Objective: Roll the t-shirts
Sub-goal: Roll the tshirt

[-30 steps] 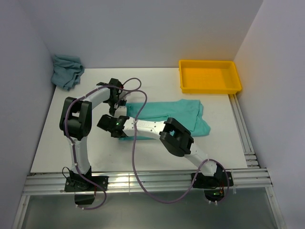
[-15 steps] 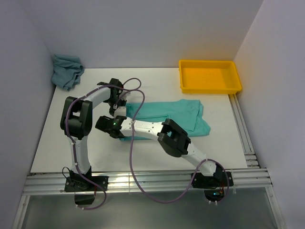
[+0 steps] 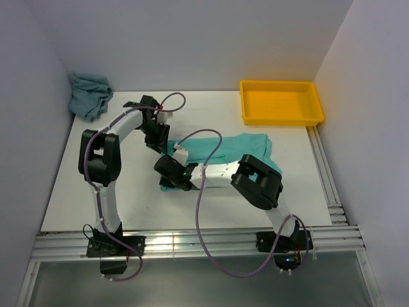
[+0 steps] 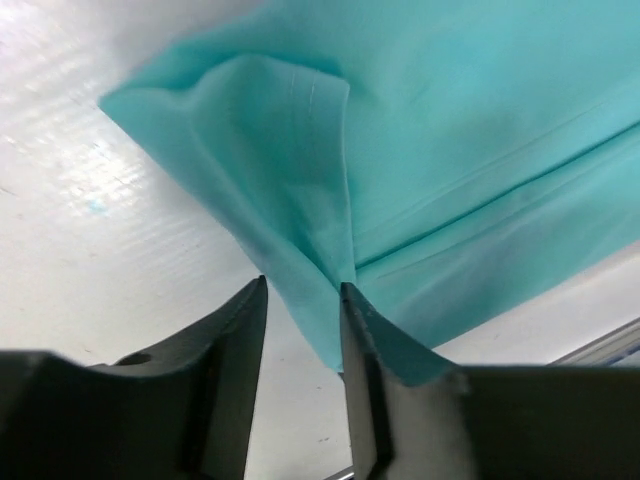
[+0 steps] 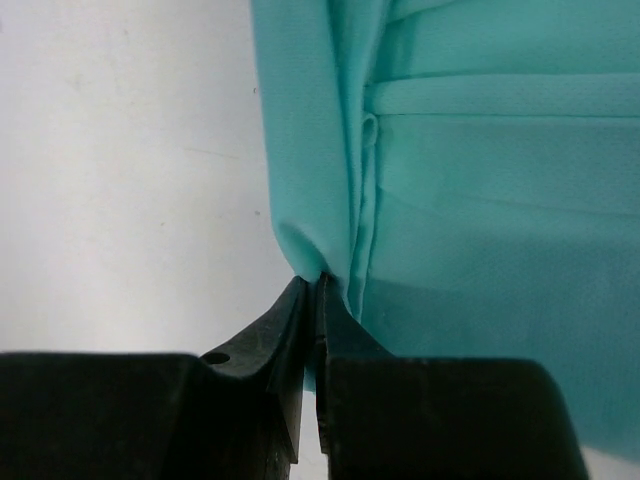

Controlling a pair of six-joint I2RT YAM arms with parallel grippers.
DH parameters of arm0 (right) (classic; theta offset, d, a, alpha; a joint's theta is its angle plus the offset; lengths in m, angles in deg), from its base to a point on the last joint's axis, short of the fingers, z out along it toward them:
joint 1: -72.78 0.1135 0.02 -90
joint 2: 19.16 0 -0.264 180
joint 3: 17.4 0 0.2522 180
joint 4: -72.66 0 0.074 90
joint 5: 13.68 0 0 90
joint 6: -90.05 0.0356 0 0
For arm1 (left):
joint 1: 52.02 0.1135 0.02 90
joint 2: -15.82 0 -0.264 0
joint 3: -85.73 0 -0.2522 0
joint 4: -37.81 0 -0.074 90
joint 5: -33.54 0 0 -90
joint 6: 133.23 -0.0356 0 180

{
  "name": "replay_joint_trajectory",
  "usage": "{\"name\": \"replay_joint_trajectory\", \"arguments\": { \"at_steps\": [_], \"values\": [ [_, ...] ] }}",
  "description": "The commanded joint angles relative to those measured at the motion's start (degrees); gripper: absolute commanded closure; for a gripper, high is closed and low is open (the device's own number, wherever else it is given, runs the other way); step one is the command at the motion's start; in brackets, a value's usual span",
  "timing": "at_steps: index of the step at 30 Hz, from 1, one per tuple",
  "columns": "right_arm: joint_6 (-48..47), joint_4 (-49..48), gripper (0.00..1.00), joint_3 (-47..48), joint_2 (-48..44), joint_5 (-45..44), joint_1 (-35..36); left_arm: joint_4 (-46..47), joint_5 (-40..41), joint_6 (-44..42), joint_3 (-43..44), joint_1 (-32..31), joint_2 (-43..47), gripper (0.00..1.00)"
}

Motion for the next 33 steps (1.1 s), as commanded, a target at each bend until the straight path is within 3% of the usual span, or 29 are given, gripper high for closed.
{"name": "replay_joint_trajectory", "arguments": {
  "at_steps": [1, 15, 21, 33],
  "values": [
    [4.7, -16.1, 0.96, -10.2, -1.7, 11.5, -2.1, -1.1, -5.9, -3.2, 3.0, 2.0, 2.5, 0.58],
    [21.5, -57.1, 0.98, -30.9, 1.0, 23.9, -8.0, 0.0, -15.6, -7.9, -4.4, 10.0, 4.3, 0.53],
    [25.7, -65.0, 0.99, -33.6, 4.0, 25.8, -8.5, 4.2, -19.0, -6.5, -8.3, 10.0, 1.0, 0.53],
    [28.7, -71.1, 0.99, -35.9, 5.6, 26.8, -9.1, 9.8, -19.5, -0.9, -9.2, 7.7, -3.6, 0.55]
  ]
}}
